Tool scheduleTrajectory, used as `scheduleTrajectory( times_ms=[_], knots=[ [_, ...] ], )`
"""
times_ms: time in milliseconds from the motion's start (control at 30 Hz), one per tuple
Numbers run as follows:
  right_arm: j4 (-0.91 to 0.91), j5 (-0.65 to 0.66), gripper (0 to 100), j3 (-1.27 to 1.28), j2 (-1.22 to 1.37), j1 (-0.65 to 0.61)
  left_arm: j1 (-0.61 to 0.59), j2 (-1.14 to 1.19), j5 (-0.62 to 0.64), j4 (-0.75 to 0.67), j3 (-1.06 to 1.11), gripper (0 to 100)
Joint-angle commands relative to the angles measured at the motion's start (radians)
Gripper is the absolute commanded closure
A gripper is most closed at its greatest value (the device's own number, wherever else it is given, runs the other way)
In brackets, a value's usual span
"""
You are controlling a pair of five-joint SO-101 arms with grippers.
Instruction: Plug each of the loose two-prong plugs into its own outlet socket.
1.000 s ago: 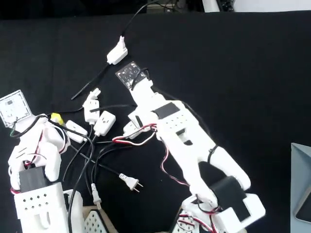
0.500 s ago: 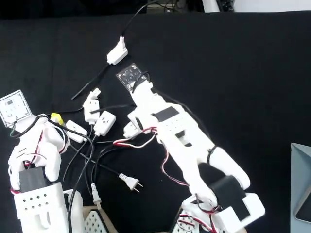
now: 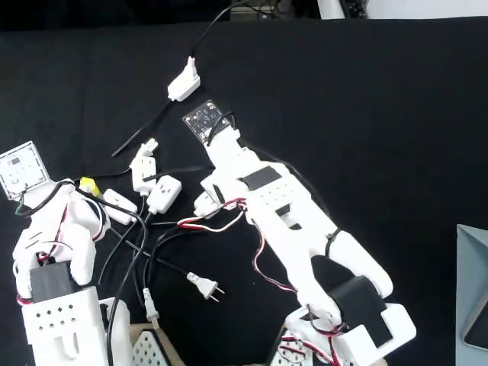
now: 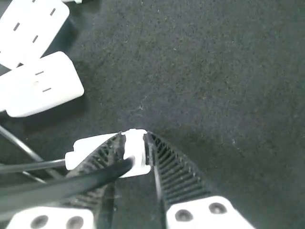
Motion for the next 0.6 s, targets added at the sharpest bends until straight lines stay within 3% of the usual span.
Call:
scheduleTrajectory(
  times_ms=[0,567],
  knots=[
    [0.034,0.000,98.6,-0.030,-0.010,-0.014,-0.005,-0.012,0.008,-0.020,-0.007,90],
    [0.035,0.000,98.6,0.022,-0.038,-0.055,-0.005,-0.012,0.005,-0.021,-0.008,90]
  ],
)
